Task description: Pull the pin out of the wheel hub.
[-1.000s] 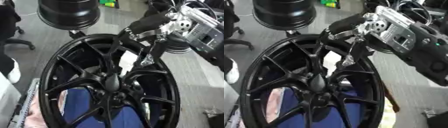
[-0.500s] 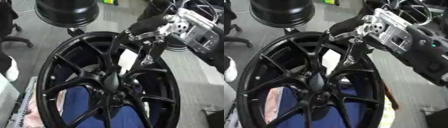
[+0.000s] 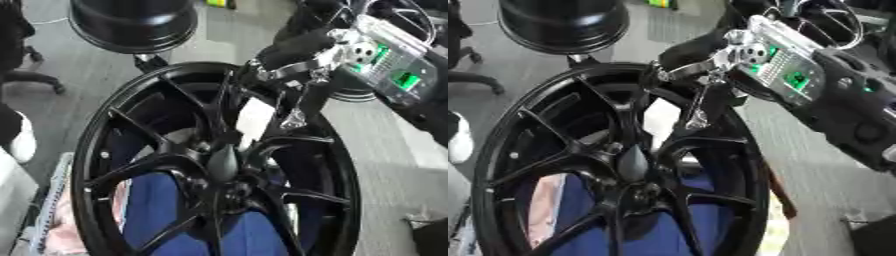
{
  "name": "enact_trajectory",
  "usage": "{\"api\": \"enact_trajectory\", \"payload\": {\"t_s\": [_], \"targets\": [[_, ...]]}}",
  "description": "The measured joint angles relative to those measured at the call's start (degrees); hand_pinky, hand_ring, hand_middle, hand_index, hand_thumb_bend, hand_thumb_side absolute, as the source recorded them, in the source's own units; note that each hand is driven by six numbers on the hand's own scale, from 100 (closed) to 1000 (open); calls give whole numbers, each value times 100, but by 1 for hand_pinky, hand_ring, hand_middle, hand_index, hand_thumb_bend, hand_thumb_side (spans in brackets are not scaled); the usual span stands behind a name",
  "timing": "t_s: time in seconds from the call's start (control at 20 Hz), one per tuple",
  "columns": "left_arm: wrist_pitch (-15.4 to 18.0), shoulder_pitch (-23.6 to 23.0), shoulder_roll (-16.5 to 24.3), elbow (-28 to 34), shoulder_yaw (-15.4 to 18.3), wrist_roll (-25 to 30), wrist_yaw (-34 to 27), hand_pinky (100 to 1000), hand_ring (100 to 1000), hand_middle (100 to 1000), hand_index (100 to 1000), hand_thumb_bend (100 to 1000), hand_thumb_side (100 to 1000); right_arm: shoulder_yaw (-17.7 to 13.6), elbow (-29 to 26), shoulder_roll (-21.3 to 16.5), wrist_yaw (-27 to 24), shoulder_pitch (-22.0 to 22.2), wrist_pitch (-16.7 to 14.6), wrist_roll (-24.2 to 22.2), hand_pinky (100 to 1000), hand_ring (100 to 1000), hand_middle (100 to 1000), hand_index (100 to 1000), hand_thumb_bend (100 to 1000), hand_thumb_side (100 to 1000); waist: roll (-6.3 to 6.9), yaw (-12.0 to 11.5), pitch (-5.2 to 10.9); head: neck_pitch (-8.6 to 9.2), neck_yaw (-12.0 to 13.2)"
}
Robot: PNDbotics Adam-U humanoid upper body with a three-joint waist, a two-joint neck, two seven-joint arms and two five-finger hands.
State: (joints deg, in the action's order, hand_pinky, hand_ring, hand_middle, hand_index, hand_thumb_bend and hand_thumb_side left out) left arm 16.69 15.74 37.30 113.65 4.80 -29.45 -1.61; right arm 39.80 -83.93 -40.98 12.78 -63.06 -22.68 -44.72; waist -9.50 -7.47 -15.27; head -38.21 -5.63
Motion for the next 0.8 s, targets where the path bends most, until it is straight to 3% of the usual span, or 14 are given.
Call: {"api": "enact_trajectory", "payload": {"t_s": [0.15, 0.35, 0.8], "targets": [[-2, 0, 0, 0, 1, -1, -2, 752, 821, 706, 828, 192, 606, 31, -25, 0, -43, -11, 8, -8, 894, 852, 747, 828, 353, 100, -4, 3, 3, -1, -5], [-3, 0, 0, 0, 1, -3, -8, 752, 821, 706, 828, 192, 609, 76, -35, 1, -54, -38, 17, -17, 890, 831, 675, 773, 346, 100, -10, 4, 8, -3, -18], [-15, -1, -4, 0, 37, -38, -8, 752, 820, 702, 827, 190, 613, 38, 29, 45, -160, -38, 93, -93, 862, 738, 482, 572, 100, 100, -12, -6, 10, -4, -62]]}}
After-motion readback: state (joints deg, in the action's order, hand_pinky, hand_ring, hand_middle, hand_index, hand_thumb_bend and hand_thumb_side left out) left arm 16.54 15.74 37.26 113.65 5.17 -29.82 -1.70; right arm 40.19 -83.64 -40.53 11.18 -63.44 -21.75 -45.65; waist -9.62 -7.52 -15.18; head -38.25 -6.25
